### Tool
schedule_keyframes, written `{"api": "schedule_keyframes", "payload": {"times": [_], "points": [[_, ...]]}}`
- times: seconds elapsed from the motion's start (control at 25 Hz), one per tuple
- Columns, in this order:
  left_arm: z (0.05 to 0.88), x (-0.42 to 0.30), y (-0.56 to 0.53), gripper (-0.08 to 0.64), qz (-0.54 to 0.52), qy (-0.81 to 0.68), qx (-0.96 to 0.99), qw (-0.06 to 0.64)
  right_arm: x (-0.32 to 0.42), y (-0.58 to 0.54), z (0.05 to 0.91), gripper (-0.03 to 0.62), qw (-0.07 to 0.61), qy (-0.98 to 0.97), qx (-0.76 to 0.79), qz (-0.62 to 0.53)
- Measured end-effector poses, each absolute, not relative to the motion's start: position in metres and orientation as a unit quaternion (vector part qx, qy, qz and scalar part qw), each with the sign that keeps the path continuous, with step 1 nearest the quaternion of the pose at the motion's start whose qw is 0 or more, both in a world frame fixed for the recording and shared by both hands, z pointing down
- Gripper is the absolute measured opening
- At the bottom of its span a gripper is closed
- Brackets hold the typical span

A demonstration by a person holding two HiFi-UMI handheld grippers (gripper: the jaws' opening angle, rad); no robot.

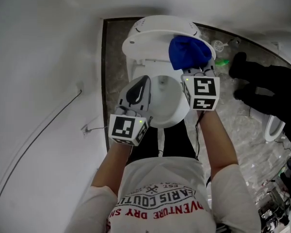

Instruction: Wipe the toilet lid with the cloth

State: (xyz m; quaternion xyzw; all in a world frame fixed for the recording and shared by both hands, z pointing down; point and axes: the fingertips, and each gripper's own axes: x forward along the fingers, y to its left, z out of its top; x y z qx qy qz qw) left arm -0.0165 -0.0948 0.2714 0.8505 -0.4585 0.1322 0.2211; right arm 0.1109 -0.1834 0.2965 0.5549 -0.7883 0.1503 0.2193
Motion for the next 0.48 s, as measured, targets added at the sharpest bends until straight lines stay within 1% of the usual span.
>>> {"api": "schedule_keyframes", "payload": {"times": [0.48], "points": [[0.261,0.021,-0.095,0.006,0.119,-0.442,0.863,0.215,0.186,-0.152,0.298,0.094,0.227,-0.732,0.613,0.191]]}}
